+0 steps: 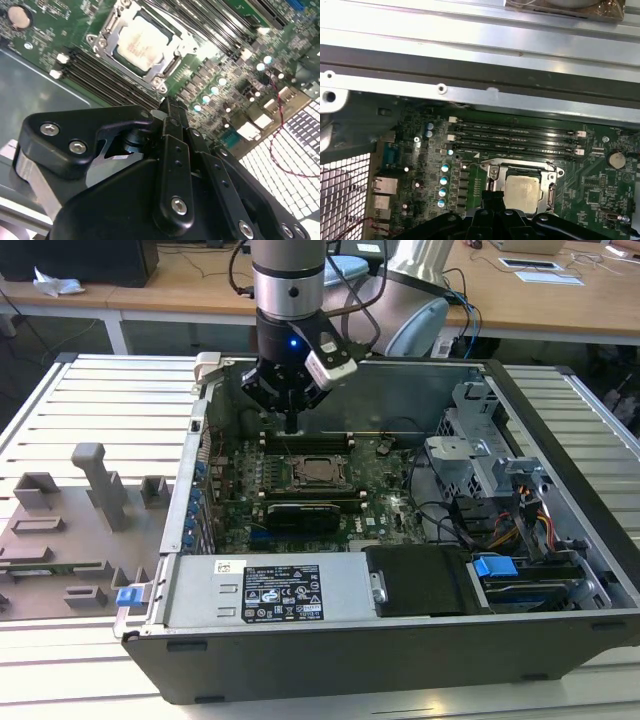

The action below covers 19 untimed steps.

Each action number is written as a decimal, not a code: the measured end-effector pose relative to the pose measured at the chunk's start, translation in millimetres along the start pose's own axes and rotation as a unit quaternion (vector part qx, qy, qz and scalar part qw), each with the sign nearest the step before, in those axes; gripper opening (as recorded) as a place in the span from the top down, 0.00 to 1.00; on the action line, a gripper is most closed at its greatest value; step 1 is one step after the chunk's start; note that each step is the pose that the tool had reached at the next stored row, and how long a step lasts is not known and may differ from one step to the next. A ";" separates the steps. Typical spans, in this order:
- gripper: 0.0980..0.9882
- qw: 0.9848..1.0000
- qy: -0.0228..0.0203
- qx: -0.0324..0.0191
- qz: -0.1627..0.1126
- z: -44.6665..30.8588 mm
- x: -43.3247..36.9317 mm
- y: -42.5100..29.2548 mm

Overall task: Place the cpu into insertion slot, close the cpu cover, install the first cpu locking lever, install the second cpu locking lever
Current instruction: 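Install the first cpu locking lever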

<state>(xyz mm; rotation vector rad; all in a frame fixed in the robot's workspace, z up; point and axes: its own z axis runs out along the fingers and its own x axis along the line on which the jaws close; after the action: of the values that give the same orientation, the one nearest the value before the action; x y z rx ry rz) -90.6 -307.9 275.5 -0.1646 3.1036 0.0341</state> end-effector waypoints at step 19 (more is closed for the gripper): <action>0.99 1.000 0.000 0.000 0.000 12.5 31.5 27.7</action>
<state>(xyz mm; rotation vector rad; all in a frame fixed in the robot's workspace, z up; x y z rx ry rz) -124.5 -283.4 262.5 -0.1642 3.1038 0.0338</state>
